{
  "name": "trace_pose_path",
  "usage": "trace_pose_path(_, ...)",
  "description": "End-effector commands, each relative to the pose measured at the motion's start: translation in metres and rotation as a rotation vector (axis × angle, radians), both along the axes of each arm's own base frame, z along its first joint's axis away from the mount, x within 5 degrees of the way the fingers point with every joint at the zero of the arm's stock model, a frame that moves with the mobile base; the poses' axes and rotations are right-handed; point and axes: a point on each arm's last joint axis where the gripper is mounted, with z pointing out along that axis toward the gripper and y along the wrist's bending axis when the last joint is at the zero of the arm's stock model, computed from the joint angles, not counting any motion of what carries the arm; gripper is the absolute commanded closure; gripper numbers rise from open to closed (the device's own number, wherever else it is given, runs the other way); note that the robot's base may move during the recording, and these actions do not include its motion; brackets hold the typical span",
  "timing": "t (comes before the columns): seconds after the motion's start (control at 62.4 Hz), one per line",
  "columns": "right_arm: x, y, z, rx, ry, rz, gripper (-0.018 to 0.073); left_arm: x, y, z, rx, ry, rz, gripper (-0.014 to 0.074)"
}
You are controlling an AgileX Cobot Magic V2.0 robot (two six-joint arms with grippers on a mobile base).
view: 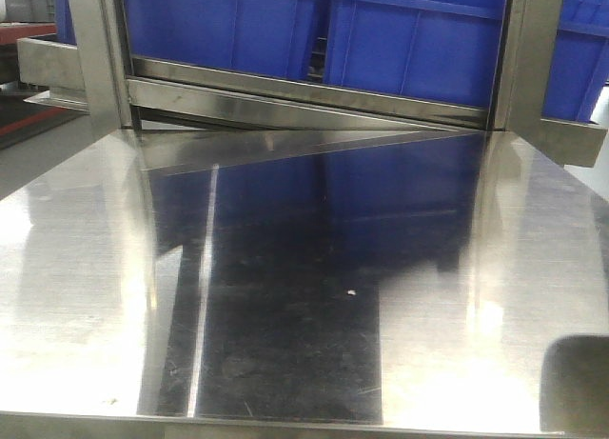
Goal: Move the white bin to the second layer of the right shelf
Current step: 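Close the right gripper on the bin rim and lift it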
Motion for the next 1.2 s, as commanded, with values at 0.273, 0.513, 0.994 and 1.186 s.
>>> trace_pose_path(0.273, 0.0005, -0.0007, 0.0171, -0.014, -0.121, -0.003, 0.0503, -0.0006, 0.0006, -0.0008, -0.011, -0.072, 0.005, 0.0512)
trace_pose_path(0.513, 0.0005, -0.0007, 0.0171, -0.014, -0.121, -0.003, 0.0503, -0.0006, 0.0006, -0.0008, -0.011, -0.072, 0.005, 0.0512)
trace_pose_path(0.994, 0.0005, -0.0007, 0.0171, -0.014, -0.121, -0.003, 0.0503, -0.0006, 0.0006, -0.0008, -0.011, -0.072, 0.005, 0.0512)
trace_pose_path(1.186, 0.0005, -0.0007, 0.0171, -0.014, -0.121, -0.003, 0.0503, -0.0006, 0.0006, -0.0008, -0.011, -0.072, 0.005, 0.0512)
